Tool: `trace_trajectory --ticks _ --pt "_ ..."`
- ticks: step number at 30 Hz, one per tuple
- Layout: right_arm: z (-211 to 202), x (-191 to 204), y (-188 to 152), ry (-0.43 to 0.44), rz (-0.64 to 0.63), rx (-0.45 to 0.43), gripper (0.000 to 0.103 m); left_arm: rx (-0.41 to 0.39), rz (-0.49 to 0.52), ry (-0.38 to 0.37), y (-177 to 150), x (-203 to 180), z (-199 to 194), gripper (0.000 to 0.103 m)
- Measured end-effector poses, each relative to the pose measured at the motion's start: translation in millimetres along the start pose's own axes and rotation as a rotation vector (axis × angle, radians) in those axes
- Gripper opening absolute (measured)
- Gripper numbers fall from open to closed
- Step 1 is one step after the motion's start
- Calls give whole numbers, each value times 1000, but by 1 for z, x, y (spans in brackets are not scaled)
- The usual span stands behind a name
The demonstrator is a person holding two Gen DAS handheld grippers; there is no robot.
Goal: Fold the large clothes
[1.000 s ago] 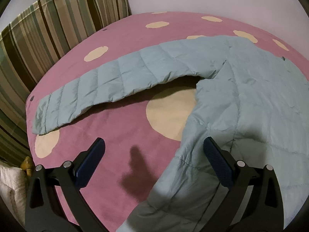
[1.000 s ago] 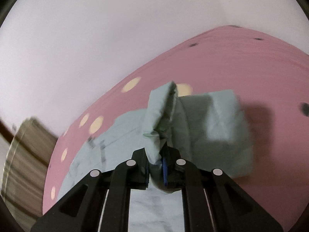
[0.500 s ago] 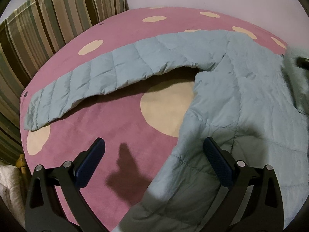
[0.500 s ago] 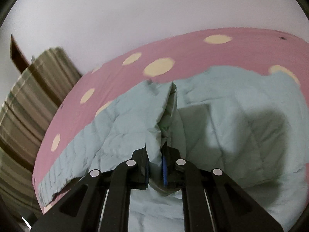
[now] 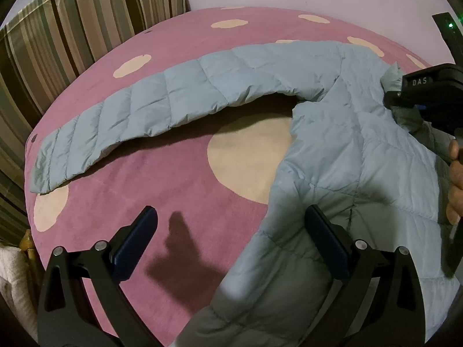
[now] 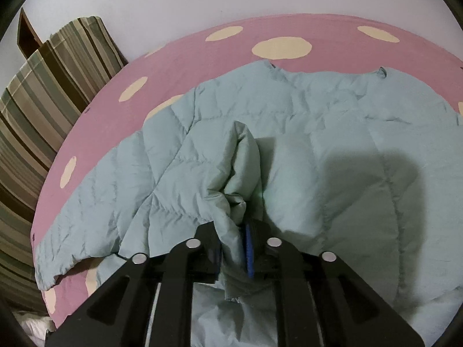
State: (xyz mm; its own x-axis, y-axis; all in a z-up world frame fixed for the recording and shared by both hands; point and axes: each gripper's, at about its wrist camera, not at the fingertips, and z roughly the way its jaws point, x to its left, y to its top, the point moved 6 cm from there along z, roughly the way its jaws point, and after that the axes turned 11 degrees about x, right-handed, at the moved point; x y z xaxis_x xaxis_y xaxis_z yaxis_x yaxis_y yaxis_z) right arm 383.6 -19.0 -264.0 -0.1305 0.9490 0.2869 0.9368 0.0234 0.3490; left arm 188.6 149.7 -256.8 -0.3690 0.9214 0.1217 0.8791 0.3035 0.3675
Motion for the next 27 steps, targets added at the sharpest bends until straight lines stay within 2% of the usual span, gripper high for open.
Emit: trace_trajectory --ticks 1,3,8,11,14,17,18,19,21,24,27 --pt "-2 2 -1 15 -7 -3 34 0 0 0 0 0 0 101" --pt "-8 8 -3 50 -23 -7 46 0 1 2 0 0 0 101" --pt "-45 13 -14 155 -41 -43 47 -2 5 13 1 0 0 101" --pt "-80 -3 -18 178 -25 -99 47 -2 4 17 0 -1 0 101" --pt "-118 -45 -21 121 12 -168 47 -3 2 20 0 -1 0 101" --pt "-153 -119 -29 -26 108 -243 45 -2 2 23 0 -1 -1 101" --pt "-160 -144 -31 -68 152 -255 38 -3 2 24 0 -1 -1 101" --pt "-164 -166 -34 -95 191 -254 28 -3 3 26 -1 -1 -1 101" --pt "-170 -208 -41 -129 275 -256 22 -2 4 30 -1 -2 -1 101" --pt "-163 -251 -53 -176 343 -228 19 -2 8 35 0 -1 -1 101" --pt "-140 -265 -62 -193 342 -167 19 -4 11 47 -1 -2 -2 101"
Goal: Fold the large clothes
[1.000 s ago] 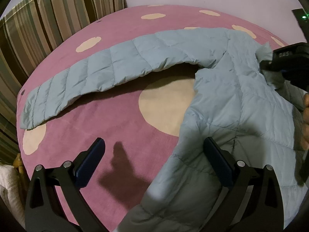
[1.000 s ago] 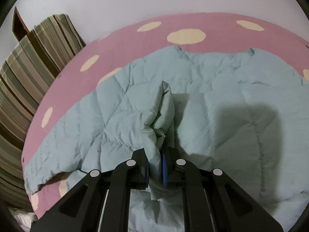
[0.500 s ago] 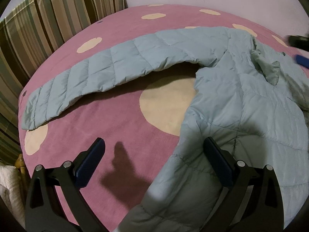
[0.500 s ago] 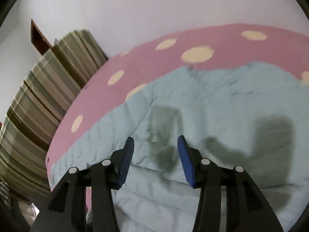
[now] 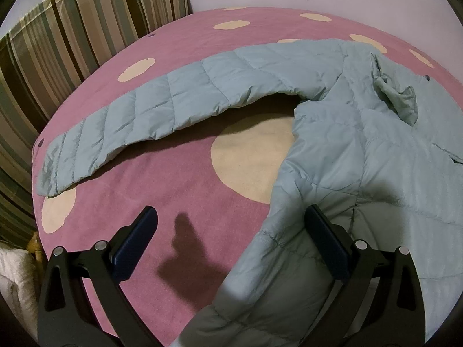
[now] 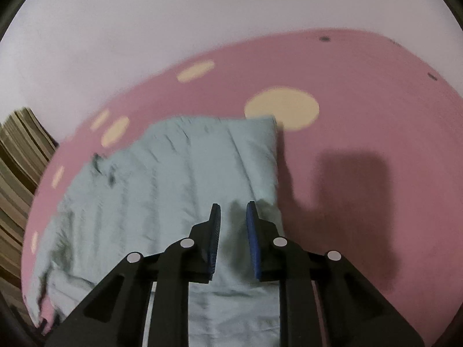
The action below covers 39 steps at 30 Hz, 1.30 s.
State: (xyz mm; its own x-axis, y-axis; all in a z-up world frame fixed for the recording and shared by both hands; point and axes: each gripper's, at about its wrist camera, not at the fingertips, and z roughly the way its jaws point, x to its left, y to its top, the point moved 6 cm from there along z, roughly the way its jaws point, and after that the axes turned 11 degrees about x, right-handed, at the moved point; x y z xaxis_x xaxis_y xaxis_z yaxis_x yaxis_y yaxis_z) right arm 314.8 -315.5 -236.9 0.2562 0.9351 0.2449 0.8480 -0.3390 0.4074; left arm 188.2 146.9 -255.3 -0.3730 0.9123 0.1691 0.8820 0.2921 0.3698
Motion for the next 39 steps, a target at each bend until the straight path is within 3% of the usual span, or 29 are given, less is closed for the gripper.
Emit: trace_trajectory --ticks 3,5,14,18,20,22,29,30,33,37,39 --pt "33 -2 -6 -15 -10 69 18 -1 8 15 0 -2 0 101" --pt "39 -2 -7 -16 -22 65 18 0 12 21 0 -2 0 101" --pt "1 -5 30 25 6 -21 18 -1 22 25 1 -1 0 101" --pt "33 -6 48 -13 0 17 18 0 23 25 1 -2 0 101" --pt "59 -10 45 -19 9 80 18 1 26 28 1 -2 1 101" --pt "67 -14 44 -26 4 80 16 1 29 30 2 -2 2 101" --pt "33 -16 39 -8 4 36 21 -3 30 24 2 -2 4 101" --pt "22 -20 34 -12 11 17 25 -3 30 24 2 -3 4 101" --pt "-4 -39 14 -91 26 -23 38 -4 30 22 2 -3 4 101" --pt "-19 -73 -22 -256 39 -9 39 -1 29 13 1 -2 5 101" --pt "-20 -85 -41 -298 49 10 40 -1 25 7 1 -2 4 101"
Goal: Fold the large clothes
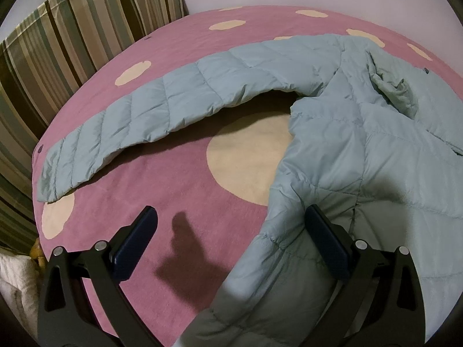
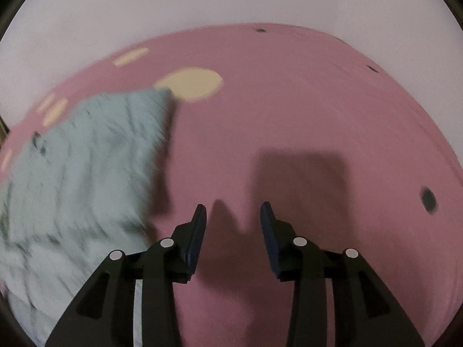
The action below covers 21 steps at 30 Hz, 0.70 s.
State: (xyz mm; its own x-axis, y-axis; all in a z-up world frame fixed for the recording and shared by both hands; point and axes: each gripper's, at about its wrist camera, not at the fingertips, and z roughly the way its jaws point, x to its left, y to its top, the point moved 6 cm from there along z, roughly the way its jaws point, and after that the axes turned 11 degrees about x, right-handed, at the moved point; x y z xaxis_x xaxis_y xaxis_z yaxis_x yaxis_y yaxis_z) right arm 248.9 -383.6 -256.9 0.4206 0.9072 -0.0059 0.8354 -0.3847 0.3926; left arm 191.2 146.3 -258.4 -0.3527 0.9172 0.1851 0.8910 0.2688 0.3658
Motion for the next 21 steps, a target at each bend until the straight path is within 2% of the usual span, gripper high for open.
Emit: trace_trajectory --ticks 3,4,8,12,15,18,20,21 --pt "9 -10 -19 7 14 25 45 -1 -3 -7 0 2 -3 101" --pt "11 -9 -22 3 7 7 48 -5 -6 -12 0 5 -6 101" --pt "14 -3 -24 -70 -25 -51 57 -42 -36 -48 1 21 -21 101" --pt "16 -5 -19 -44 -3 -55 60 -70 -94 -87 2 53 -30 101" --pt "18 -4 -16 -47 -2 -58 63 -58 -180 -98 1 91 -28 101" --pt "16 -8 -22 -63 4 -60 68 -52 -283 -56 -1 140 -24 100" --pt "15 -13 -25 -53 16 -57 70 -50 -352 -39 -3 179 -19 96" --pt "13 -15 -28 -49 20 -58 70 -46 -382 -32 -4 194 -17 89"
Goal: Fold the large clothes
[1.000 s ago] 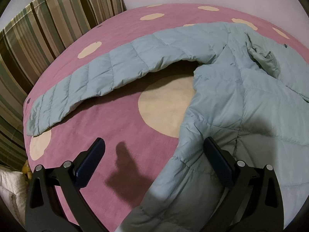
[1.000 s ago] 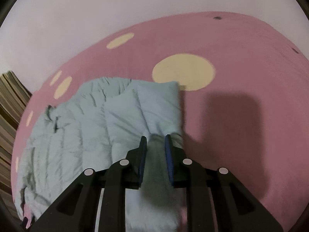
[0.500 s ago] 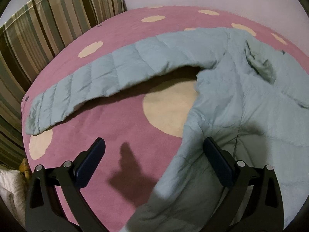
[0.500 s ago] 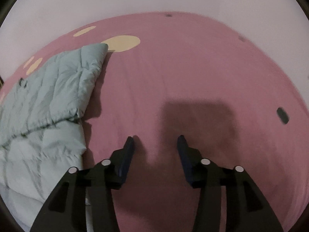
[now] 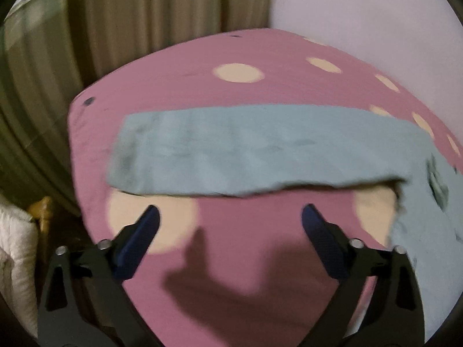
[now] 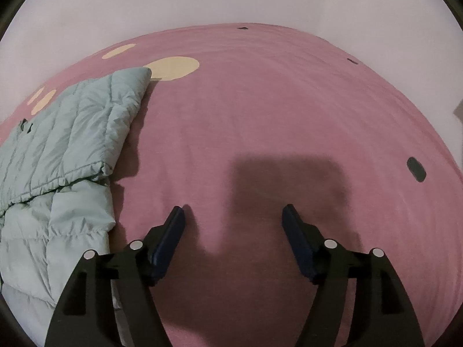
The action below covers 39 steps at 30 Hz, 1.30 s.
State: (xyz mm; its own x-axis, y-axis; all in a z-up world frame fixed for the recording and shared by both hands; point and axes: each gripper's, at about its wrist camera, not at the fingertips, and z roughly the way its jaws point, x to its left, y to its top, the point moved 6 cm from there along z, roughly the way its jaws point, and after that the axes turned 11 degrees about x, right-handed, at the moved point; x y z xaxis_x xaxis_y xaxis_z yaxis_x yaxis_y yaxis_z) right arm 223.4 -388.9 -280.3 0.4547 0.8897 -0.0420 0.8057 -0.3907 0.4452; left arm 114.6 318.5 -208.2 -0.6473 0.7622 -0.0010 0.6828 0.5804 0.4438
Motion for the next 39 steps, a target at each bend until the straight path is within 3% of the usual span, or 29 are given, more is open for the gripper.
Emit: trace_trajectory --ticks 2,5,8,12,16,20,24,25,26,33,39 --pt "-2 -1 -2 2 2 -1 71 10 -73 4 9 28 4 81" --pt "-1 -1 -3 -4 1 -2 71 35 -205 -53 22 73 18 80" --pt "-2 -2 -3 0 3 -1 72 28 -258 -85 28 99 24 80" --pt "-1 -2 -3 -4 2 -1 72 16 -276 -118 36 113 34 78" --pt "-1 -3 -3 -5 3 -1 73 63 -332 -262 39 117 52 70" --pt "-1 -3 -3 -5 2 -1 73 66 -330 -277 44 114 61 65" --pt "-1 -3 -3 -5 2 -1 73 62 -327 -328 45 111 60 19" --pt "-1 -3 -3 -5 2 -1 73 60 -327 -326 45 109 59 9" --pt "-1 -3 -2 -5 2 -1 73 53 -325 -325 46 107 56 7" --pt "0 -2 -2 -4 4 -2 73 -43 -185 -409 66 36 3 5" --pt "1 -3 -3 1 10 -3 73 -67 20 -553 72 -91 -45 5"
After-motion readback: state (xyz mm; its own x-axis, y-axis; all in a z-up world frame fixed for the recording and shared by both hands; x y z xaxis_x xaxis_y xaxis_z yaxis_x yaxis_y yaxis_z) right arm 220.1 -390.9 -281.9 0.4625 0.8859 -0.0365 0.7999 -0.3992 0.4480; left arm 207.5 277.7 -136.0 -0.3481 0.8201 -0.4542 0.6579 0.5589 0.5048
